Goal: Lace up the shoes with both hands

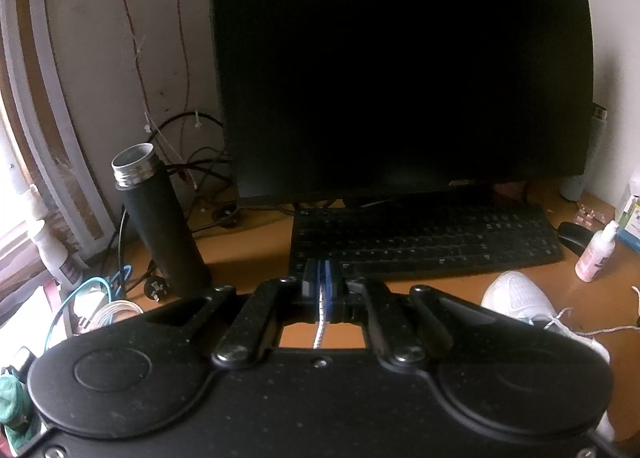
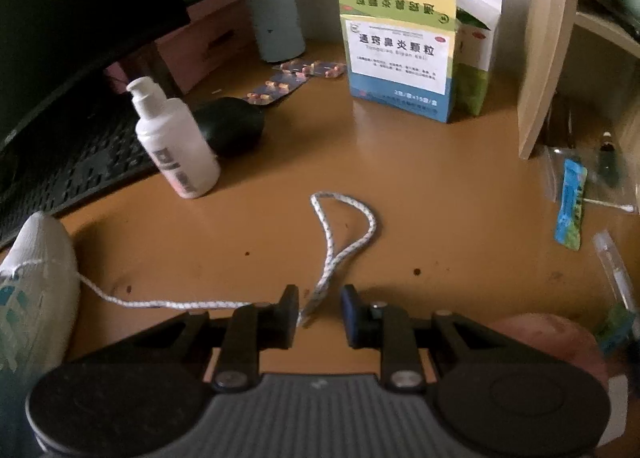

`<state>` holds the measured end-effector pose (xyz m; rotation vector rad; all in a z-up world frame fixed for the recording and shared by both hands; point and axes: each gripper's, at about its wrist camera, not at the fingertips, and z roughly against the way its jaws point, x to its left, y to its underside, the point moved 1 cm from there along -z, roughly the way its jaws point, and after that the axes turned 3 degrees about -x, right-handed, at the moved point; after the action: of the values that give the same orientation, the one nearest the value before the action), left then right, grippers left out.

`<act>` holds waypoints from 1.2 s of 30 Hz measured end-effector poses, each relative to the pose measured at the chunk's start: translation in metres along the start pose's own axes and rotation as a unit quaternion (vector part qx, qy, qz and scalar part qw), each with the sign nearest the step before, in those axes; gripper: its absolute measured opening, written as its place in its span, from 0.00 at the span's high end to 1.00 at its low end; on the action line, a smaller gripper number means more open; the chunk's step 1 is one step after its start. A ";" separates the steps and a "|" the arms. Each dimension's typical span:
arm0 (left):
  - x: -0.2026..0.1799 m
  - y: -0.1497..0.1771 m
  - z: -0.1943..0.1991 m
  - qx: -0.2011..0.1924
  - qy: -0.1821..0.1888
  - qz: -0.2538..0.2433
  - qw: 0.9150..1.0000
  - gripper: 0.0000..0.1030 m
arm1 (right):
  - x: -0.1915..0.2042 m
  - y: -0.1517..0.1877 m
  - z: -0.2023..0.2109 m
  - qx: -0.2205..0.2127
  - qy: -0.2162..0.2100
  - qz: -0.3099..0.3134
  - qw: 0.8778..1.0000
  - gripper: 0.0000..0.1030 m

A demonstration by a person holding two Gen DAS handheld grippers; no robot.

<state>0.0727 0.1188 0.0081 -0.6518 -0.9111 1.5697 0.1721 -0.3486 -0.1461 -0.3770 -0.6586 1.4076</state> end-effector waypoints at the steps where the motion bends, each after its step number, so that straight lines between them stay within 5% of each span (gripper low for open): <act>1: -0.001 0.000 0.000 0.000 0.001 -0.001 1.000 1.00 | -0.001 -0.001 -0.001 -0.001 0.001 -0.003 1.000 0.85; 2: -0.001 0.000 0.000 0.000 0.002 -0.001 1.000 1.00 | -0.003 -0.001 -0.002 0.002 -0.004 -0.011 1.000 0.97; 8: 0.000 -0.011 0.007 -0.020 0.020 0.005 1.000 1.00 | -0.011 -0.009 0.021 -0.012 -0.026 -0.037 0.999 0.97; 14: 0.005 -0.068 0.038 -0.091 0.098 0.050 0.990 1.00 | -0.008 -0.053 0.108 -0.105 -0.101 -0.060 0.987 0.97; 19: 0.000 -0.137 0.077 -0.186 0.160 0.059 0.968 1.00 | 0.005 -0.115 0.200 -0.218 -0.230 -0.115 0.941 0.97; 23: -0.004 -0.184 0.105 -0.253 0.181 0.059 0.949 1.00 | 0.030 -0.159 0.259 -0.297 -0.280 -0.087 0.909 0.97; 29: -0.017 -0.236 0.142 -0.312 0.217 0.050 0.923 1.00 | 0.054 -0.192 0.301 -0.343 -0.323 -0.077 0.878 0.97; 36: -0.041 -0.270 0.162 -0.333 0.256 0.041 0.906 1.00 | 0.094 -0.223 0.334 -0.369 -0.374 -0.059 0.849 0.97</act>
<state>0.0962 0.0587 0.3190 -1.5234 -1.0113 1.0385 0.1402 -0.3352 0.2652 -0.3621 -1.8590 1.1068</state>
